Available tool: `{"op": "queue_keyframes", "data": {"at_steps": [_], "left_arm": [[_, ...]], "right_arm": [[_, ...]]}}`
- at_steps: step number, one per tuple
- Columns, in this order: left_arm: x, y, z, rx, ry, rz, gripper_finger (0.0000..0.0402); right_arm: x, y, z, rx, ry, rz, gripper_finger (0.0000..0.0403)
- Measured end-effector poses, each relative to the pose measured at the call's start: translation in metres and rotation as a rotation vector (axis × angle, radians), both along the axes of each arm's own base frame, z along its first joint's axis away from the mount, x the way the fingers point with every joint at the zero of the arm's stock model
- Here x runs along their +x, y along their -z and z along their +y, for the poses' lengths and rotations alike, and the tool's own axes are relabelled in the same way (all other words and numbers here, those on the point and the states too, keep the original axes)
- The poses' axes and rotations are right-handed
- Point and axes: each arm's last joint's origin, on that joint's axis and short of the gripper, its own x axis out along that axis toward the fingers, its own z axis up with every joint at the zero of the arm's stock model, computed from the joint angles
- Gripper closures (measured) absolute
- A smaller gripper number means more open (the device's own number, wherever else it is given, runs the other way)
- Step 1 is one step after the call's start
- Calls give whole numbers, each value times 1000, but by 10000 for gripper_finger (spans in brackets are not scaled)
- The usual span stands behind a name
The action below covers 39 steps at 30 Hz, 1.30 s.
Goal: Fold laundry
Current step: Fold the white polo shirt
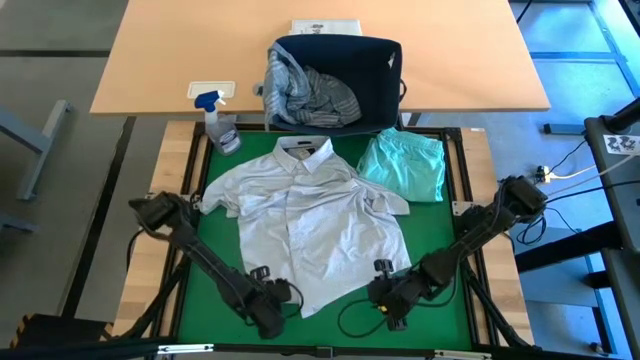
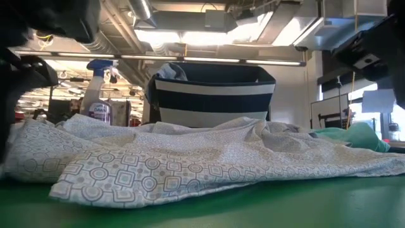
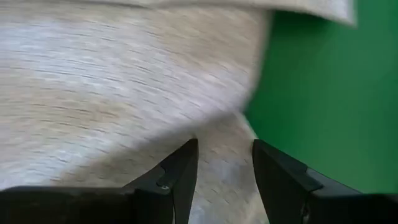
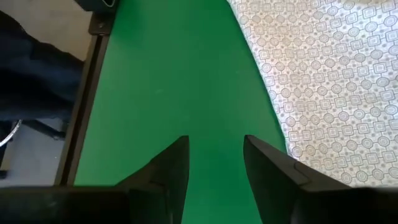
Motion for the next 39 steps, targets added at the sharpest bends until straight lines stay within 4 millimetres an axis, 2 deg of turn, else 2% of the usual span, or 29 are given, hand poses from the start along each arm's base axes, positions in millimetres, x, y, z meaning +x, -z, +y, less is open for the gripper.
{"op": "queue_keyframes", "data": {"at_steps": [3,7,10,13,14,16,20,24,26,29,33,39], "left_arm": [[4,7,0,9,-72,-17,253],[4,10,-1,24,-46,-13,264],[4,9,-1,29,-12,-9,303],[3,0,0,-47,63,30,362],[3,-5,1,-89,107,38,381],[1,-25,1,-175,166,13,393],[-4,-67,9,-281,243,-59,396],[-12,-97,23,-291,231,-123,398],[-15,-104,27,-301,230,-121,398],[-18,-102,28,-285,227,-95,399],[-18,-98,21,-239,195,-135,390],[-3,-77,5,-326,176,-141,328]], "right_arm": [[0,0,-1,-24,19,-17,252],[0,2,-4,-59,35,-22,252],[-4,8,-8,-113,58,-23,252],[-6,13,-11,-142,71,-24,252],[-7,14,-11,-149,72,-20,252],[-7,16,-13,-162,78,-23,252],[-9,18,-14,-180,86,-24,252],[-8,18,-15,-193,100,-44,252],[-8,18,-15,-197,101,-42,252],[-8,18,-15,-198,103,-44,252],[-8,18,-15,-194,103,-48,252],[-7,18,-15,-201,107,-51,252]]}}
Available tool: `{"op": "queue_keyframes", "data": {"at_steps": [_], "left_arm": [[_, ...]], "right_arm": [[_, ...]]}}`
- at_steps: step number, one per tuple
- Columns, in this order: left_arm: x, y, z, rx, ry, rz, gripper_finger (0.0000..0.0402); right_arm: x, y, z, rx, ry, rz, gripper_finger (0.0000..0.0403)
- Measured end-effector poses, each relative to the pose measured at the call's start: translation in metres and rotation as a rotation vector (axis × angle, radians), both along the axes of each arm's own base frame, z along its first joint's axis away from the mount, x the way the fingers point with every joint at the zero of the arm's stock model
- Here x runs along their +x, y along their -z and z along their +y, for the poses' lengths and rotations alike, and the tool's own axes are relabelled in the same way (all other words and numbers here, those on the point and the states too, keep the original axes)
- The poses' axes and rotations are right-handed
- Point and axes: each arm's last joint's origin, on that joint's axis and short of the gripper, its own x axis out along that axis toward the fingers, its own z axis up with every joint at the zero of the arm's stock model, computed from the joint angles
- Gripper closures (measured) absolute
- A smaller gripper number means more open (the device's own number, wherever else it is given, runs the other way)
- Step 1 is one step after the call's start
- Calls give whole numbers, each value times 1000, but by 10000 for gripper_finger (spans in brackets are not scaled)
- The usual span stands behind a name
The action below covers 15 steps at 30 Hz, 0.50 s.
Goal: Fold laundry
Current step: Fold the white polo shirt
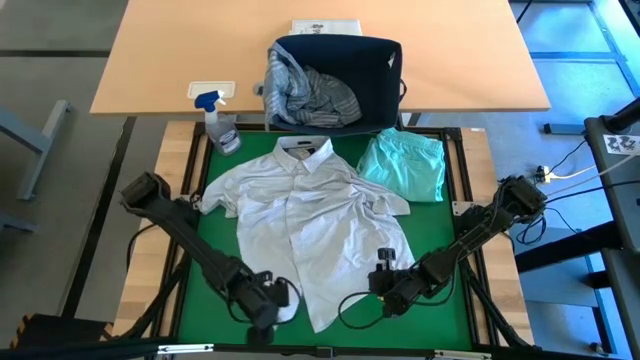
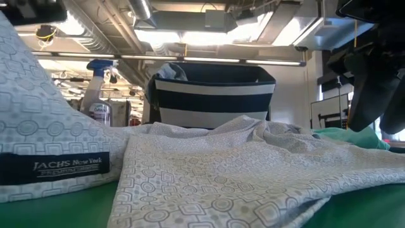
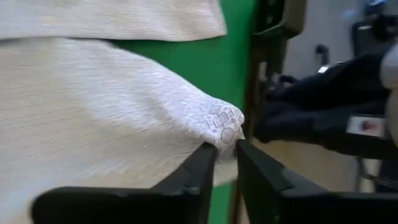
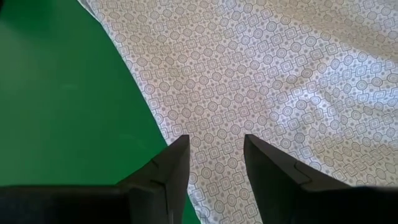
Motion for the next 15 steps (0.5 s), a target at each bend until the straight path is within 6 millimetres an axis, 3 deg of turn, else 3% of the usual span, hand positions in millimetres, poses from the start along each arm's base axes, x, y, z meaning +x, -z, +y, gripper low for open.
{"op": "queue_keyframes", "data": {"at_steps": [3,8,15], "left_arm": [[4,11,-6,-54,41,43,288],[4,10,-2,-141,45,148,238],[2,5,-2,-107,-1,93,222]], "right_arm": [[0,0,0,-3,2,-2,252],[0,0,1,-3,-52,14,252],[4,0,9,49,-202,2,252]]}}
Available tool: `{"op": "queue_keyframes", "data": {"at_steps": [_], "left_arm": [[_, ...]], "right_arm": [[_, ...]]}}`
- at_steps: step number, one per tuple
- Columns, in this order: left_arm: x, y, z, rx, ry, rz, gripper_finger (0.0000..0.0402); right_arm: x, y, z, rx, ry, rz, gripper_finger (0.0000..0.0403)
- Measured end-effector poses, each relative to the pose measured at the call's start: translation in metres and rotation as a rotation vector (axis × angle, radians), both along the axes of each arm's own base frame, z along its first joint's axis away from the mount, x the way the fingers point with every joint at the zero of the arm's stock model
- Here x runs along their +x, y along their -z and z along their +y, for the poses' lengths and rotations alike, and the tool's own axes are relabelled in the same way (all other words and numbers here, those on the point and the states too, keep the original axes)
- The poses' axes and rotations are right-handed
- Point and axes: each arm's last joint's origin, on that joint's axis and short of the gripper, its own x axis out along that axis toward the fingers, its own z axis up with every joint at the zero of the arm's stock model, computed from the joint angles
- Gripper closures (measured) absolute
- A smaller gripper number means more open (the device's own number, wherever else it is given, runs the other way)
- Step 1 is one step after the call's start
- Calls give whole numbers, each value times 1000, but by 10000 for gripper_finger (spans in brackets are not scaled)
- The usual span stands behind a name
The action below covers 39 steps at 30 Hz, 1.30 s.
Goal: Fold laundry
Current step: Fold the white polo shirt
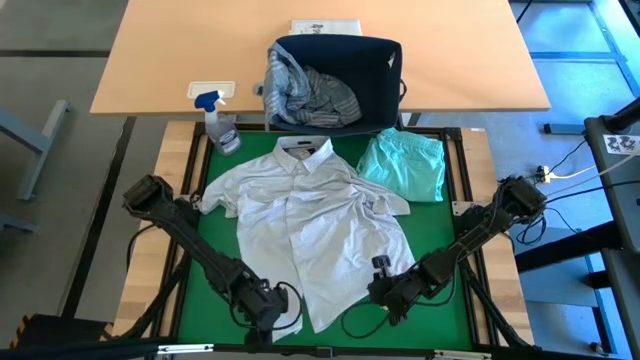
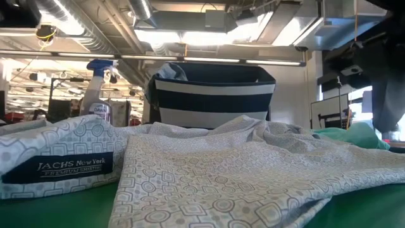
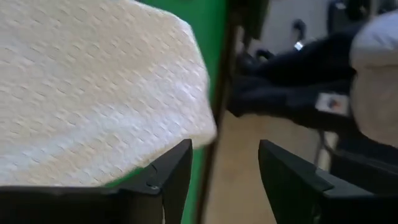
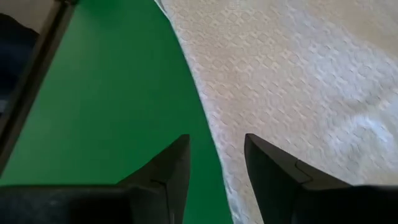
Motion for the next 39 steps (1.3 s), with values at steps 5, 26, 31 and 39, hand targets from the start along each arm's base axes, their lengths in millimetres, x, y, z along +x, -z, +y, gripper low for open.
{"op": "queue_keyframes", "data": {"at_steps": [5,26,31,39], "left_arm": [[1,0,0,120,-82,-99,222],[9,-1,4,220,-209,-239,221],[14,15,-2,225,-154,-211,221],[18,46,-32,103,51,-200,221]], "right_arm": [[10,17,4,-32,-44,-29,252],[45,-33,-62,165,321,-168,398],[49,-37,-76,184,382,-180,390],[49,-37,-77,186,374,-171,395]]}}
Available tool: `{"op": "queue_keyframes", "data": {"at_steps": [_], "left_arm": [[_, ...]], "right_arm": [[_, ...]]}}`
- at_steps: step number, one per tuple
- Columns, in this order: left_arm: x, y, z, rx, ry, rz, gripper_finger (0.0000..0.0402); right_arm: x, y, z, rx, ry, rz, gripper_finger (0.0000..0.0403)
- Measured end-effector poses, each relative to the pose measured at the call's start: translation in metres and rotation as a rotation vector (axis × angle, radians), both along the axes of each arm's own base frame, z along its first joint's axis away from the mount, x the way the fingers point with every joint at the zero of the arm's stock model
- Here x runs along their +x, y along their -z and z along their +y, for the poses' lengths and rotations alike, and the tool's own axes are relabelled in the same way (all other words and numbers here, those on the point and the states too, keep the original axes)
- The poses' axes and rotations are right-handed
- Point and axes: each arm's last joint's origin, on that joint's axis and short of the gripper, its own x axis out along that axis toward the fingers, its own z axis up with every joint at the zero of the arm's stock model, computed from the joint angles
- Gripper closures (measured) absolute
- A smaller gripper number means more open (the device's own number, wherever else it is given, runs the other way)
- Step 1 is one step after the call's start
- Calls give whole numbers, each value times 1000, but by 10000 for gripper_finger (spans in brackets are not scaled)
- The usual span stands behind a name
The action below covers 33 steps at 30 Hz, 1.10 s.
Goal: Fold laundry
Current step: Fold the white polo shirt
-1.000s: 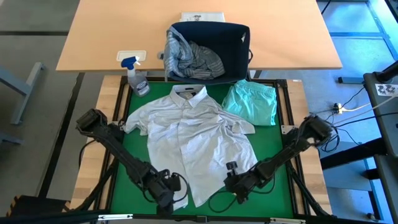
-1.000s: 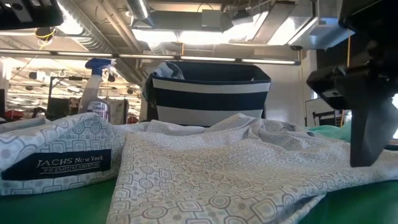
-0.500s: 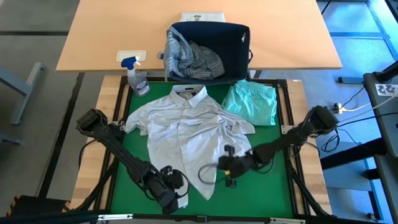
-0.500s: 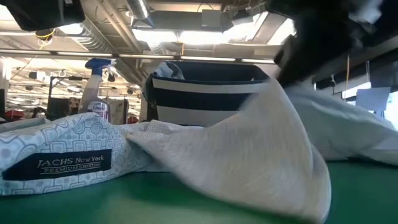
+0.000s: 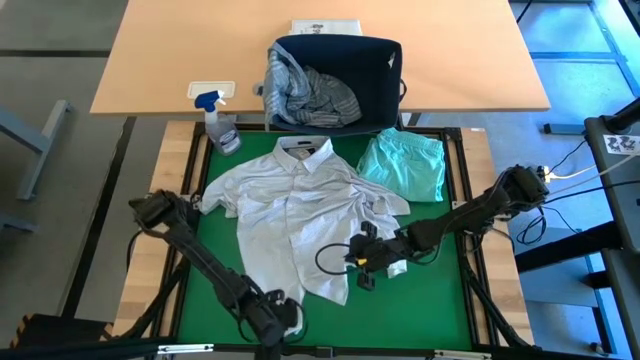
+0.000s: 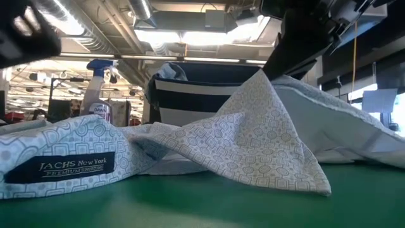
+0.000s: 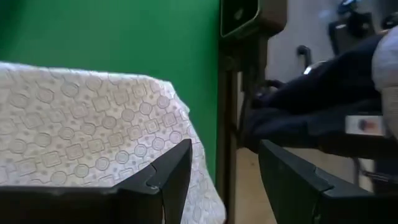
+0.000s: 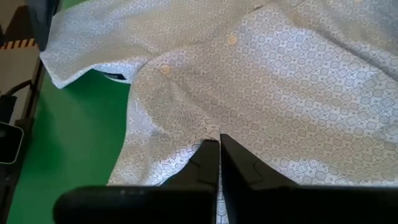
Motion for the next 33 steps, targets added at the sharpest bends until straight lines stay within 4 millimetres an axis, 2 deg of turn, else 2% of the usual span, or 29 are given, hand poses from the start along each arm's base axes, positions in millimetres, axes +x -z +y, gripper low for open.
{"op": "queue_keyframes", "data": {"at_steps": [5,11,14,18,21,24,29,33], "left_arm": [[0,22,-3,100,-43,10,221],[2,34,-2,146,-64,14,234],[2,35,1,164,-82,23,277],[5,33,5,148,-96,35,372],[4,17,12,116,-100,42,392],[-2,-16,24,137,-130,-2,398],[-24,-66,65,330,-254,-41,400],[-40,-88,99,515,-354,-34,400]], "right_arm": [[0,0,0,-1,-1,0,396],[0,0,0,-5,-2,4,399],[0,0,0,-6,-2,4,395],[0,1,0,-6,-2,6,396],[-1,0,0,-5,-3,2,400],[0,-6,-3,5,7,-21,401],[8,-19,-18,-31,92,-40,400],[14,-22,-42,-63,194,-42,400]]}}
